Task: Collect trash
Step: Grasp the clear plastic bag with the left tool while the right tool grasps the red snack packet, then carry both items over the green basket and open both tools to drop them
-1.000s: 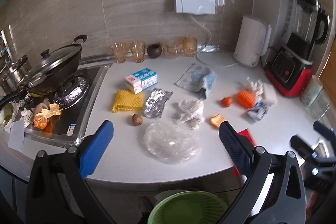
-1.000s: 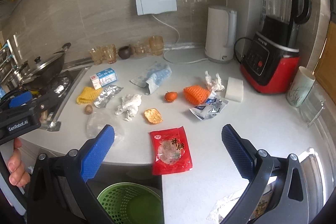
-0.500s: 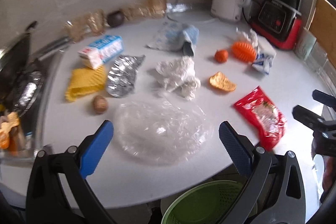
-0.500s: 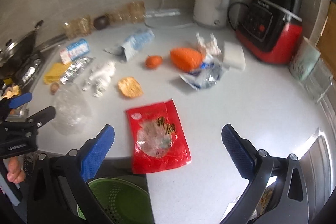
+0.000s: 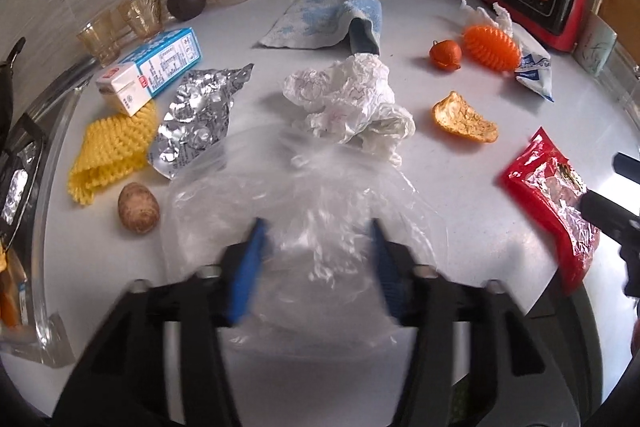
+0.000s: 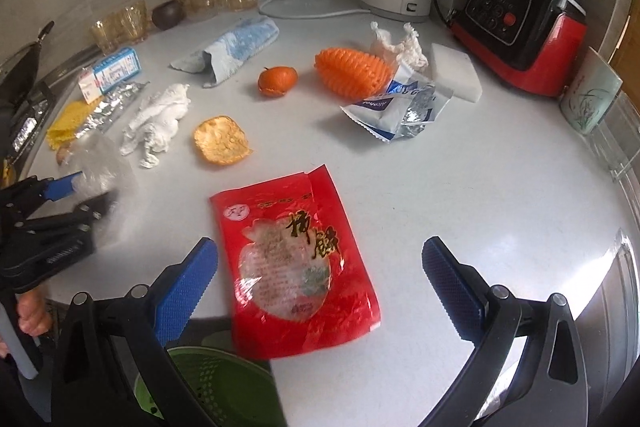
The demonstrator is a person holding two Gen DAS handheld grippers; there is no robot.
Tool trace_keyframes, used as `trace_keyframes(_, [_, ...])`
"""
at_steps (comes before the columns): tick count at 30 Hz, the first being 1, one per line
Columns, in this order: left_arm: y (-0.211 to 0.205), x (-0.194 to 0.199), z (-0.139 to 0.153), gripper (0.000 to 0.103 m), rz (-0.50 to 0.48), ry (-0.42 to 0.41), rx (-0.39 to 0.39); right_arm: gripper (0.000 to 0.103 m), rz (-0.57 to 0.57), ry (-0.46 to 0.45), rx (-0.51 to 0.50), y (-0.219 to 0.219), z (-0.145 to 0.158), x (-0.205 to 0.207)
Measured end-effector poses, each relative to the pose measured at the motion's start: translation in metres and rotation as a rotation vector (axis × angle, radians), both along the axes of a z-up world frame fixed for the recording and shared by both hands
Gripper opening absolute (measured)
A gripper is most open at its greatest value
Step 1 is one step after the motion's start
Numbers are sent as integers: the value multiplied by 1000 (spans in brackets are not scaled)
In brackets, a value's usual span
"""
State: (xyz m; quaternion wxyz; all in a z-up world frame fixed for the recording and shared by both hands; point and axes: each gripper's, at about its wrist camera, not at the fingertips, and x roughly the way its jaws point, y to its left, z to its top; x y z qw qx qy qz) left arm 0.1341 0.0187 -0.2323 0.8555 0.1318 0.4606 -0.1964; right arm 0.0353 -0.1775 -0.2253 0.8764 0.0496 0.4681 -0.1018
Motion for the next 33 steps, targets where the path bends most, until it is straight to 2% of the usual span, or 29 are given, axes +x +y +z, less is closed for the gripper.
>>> trace_keyframes(1, [1,1,1,28,-3,-1,2,101,1,3,0,-1,-2,2])
trace_keyframes(4, [7,3,1,19,-15,-1,1,101,19,3,29,-7,-6,7])
trace_keyframes(12, [22,-7,13,15,-32,20,-50,101,96,36,5,8,-17,19])
trace_keyframes(15, [28,-15,21,15,-48,17,-72,90,118,65,-45,16,-23,22])
trace_keyframes(18, [34,-26,32,15,-66,12,-96,78,123,59,-9,13,-22,21])
trace_keyframes(20, [37,-33,37,15,-79,18,-112,61,119,57,17,9,-20,22])
trace_keyframes(23, [39,-44,43,15,-104,29,-127,49,119,59,31,6,-19,22])
trace_keyframes(31, [31,-98,53,15,-219,44,-126,23,131,34,76,-3,-13,10])
trace_keyframes(33, [28,-111,55,15,-238,58,-133,21,139,28,81,-4,-12,8])
